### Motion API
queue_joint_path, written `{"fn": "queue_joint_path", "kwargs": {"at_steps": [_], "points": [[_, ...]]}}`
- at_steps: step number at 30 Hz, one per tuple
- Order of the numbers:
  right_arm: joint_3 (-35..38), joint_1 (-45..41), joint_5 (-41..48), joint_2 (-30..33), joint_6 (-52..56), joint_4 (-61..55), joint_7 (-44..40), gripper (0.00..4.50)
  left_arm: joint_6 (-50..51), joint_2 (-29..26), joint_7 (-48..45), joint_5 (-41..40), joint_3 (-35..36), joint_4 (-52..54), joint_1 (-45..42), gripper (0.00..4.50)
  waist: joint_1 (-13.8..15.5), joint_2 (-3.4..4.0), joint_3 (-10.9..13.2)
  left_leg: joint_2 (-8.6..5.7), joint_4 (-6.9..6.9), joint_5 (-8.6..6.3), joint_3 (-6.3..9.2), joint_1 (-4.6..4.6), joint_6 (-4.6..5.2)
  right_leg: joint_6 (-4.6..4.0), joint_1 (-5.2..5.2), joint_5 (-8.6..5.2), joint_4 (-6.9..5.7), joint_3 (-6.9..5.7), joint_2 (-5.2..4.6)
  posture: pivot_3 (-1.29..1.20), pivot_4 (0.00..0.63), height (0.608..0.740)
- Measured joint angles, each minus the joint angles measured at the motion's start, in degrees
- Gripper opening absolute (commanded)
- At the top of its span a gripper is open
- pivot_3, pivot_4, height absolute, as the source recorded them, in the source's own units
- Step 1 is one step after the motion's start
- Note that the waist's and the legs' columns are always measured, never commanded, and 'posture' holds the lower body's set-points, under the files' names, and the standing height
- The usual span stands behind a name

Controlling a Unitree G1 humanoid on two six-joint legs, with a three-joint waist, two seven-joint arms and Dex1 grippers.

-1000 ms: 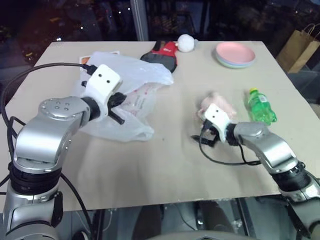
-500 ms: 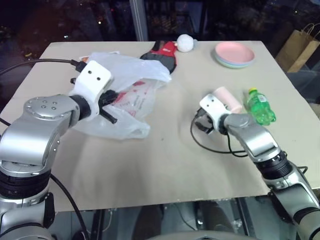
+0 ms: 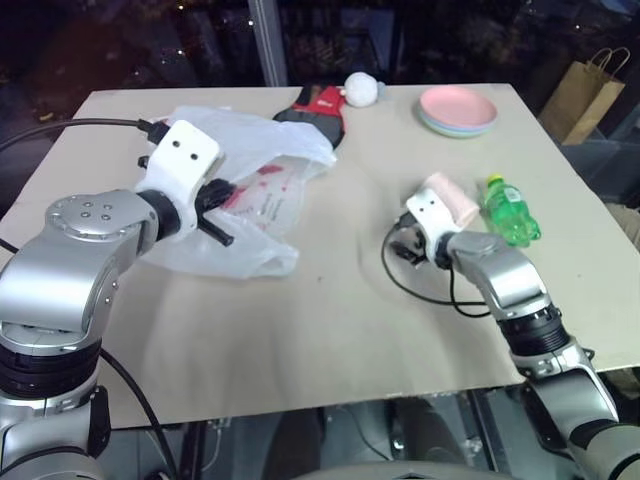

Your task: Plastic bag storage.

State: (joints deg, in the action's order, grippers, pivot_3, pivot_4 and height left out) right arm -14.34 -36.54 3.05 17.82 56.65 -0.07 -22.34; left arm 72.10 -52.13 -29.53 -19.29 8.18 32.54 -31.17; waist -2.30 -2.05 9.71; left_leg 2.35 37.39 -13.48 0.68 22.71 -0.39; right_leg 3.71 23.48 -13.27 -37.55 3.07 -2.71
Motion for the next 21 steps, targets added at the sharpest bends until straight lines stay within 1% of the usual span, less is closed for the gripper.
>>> {"fn": "queue_joint_path", "kwargs": {"at_steps": [3, 4, 5, 9, 12, 14, 15, 19, 21], "points": [[-0.52, 0.0, -0.55, 1.49, -2.15, 0.77, -0.04, 1.04, 0.0, -0.02, 0.04, 0.0, 0.04, 0.0, 0.11, 0.0, 0.38, 0.0, 0.0, -0.01, 0.05, 0.01, 0.03, 0.0, -0.01, 0.08, 0.0, -0.07, -0.09, -0.01, 0.0, 0.0, 0.15, 0.74], [-0.52, 0.02, -0.85, 2.2, -2.78, 1.18, -0.05, 0.64, 0.0, -0.02, 0.09, 0.0, 0.05, 0.01, 0.12, 0.0, 0.42, 0.0, 0.0, -0.02, 0.05, 0.01, 0.03, 0.02, -0.01, 0.08, 0.01, -0.06, -0.08, -0.01, 0.0, 0.0, 0.15, 0.74], [-0.59, 0.07, -1.14, 2.76, -3.24, 1.36, -0.06, 0.04, 0.0, -0.02, 0.14, 0.0, 0.05, 0.01, 0.12, 0.0, 0.41, 0.0, 0.0, -0.02, 0.04, 0.01, 0.02, 0.05, -0.01, -0.01, 0.03, 0.0, -0.07, 0.0, -0.01, 0.0, 0.15, 0.74], [-0.83, 0.29, -2.96, 4.69, -4.98, 1.33, 0.02, 0.01, 0.0, -0.02, 0.57, -0.03, 0.12, 0.03, 0.19, 0.0, 0.27, -0.03, -0.01, -0.02, -0.04, 0.01, 0.01, 0.16, -0.02, -0.03, 0.13, -0.01, -0.04, 0.0, -0.01, 0.0, 0.15, 0.74], [-0.89, 0.31, -3.11, 5.36, -7.11, 1.14, -1.44, 0.01, 0.0, -0.02, 0.63, -0.08, 0.14, 0.03, 0.26, 0.0, 0.02, -0.03, 0.01, -0.02, -0.1, 0.01, 0.0, 0.18, -0.02, -0.03, 0.18, -0.01, 0.0, 0.01, 0.0, 0.0, 0.15, 0.74], [-0.86, 0.22, -1.94, 6.31, -10.33, 0.53, -5.21, 0.01, 0.0, -0.02, 0.73, -0.1, 0.28, 0.03, 0.56, 0.0, -0.1, -0.01, 0.13, -0.02, -0.12, 0.0, -0.02, 0.19, -0.02, -0.02, 0.2, -0.01, 0.01, 0.02, 0.0, 0.0, 0.15, 0.74], [-0.79, 0.15, -0.21, 6.47, -12.44, -0.86, -8.53, 0.01, 0.0, -0.01, 0.74, -0.13, 0.28, 0.03, 0.64, 0.0, -0.24, 0.0, 0.2, -0.01, -0.14, 0.0, -0.03, 0.2, -0.02, -0.02, 0.25, -0.01, -0.01, 0.04, 0.01, 0.0, 0.15, 0.74], [-1.5, -3.17, 7.64, 3.67, -17.77, -9.42, -19.54, 0.01, -0.21, 0.59, 0.74, -0.59, 0.27, 0.01, 0.27, 0.0, -0.56, 0.14, 0.36, 0.02, -0.23, 0.0, 0.05, 0.22, -0.01, -0.03, 0.32, -0.02, -0.08, 0.01, 0.06, 0.0, 0.15, 0.74], [-3.25, -4.48, 8.77, 3.7, -20.73, -11.06, -23.3, 0.01, -0.62, 1.25, 0.66, -1.12, 0.26, 0.01, -0.39, 0.0, -0.08, 0.13, 0.35, 0.02, -0.23, 0.0, 0.07, 0.23, -0.02, -0.04, 0.28, -0.02, -0.01, -0.03, 0.05, 0.0, 0.15, 0.74]]}}
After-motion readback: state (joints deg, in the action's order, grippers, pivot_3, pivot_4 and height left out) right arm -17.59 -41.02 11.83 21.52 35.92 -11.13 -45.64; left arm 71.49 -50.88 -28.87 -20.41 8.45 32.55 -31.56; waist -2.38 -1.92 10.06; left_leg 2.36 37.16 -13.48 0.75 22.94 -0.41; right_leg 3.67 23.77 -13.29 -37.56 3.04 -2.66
